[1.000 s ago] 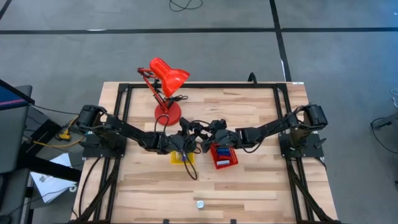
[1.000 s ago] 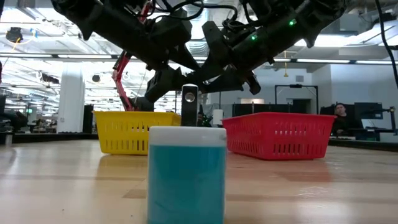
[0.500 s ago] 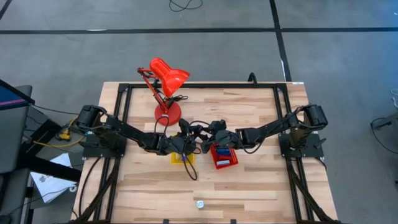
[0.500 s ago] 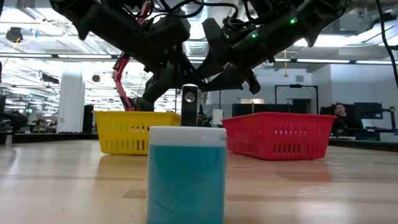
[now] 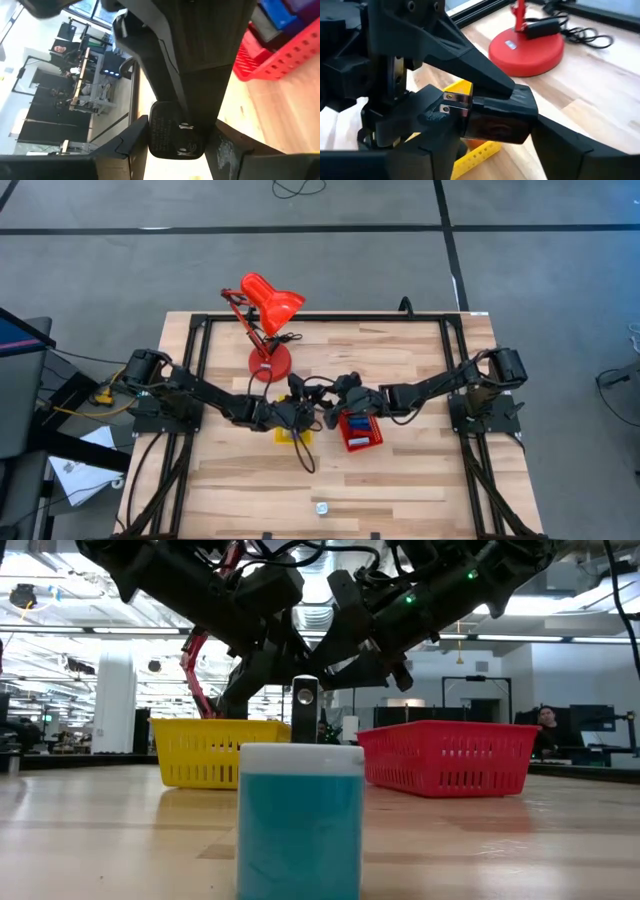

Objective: Pick & Place Office items
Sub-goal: Put the black charger adapter into the yellow bin

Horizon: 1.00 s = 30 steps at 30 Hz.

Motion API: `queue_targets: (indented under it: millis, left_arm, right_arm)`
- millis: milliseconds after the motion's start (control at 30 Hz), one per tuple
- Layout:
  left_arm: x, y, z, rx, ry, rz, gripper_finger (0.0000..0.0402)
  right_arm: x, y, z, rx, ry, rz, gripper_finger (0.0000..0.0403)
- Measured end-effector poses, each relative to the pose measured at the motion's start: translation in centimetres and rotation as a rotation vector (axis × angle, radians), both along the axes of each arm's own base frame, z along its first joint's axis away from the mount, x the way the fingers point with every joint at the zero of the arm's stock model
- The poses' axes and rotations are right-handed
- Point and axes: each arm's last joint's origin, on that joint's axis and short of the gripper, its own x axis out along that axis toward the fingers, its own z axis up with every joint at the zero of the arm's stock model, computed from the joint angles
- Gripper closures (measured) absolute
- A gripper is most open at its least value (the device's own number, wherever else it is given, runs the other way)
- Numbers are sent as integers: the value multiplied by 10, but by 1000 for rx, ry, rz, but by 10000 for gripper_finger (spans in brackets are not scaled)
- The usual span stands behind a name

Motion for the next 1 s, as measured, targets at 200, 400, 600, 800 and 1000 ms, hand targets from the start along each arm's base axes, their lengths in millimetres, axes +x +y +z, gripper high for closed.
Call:
queue_targets:
  millis: [200,400,600,800,1000]
  left_arm:
    - [-1,-7,1,-6,-10,-27,249]
    - [-13,-7,17,-39,-16,6,250]
    - [-45,-5,44,-439,-6,-79,252]
    - [-66,-13,47,-810,102,-133,252]
    - [-56,-23,27,-847,158,-128,251]
  right_arm:
    - [-4,-2,8,-19,26,73,126]
    - [-34,0,49,-61,76,96,93]
    - [-73,10,77,-154,156,88,90]
    - [-80,10,80,-178,177,58,91]
    - [-68,1,62,-182,238,18,91]
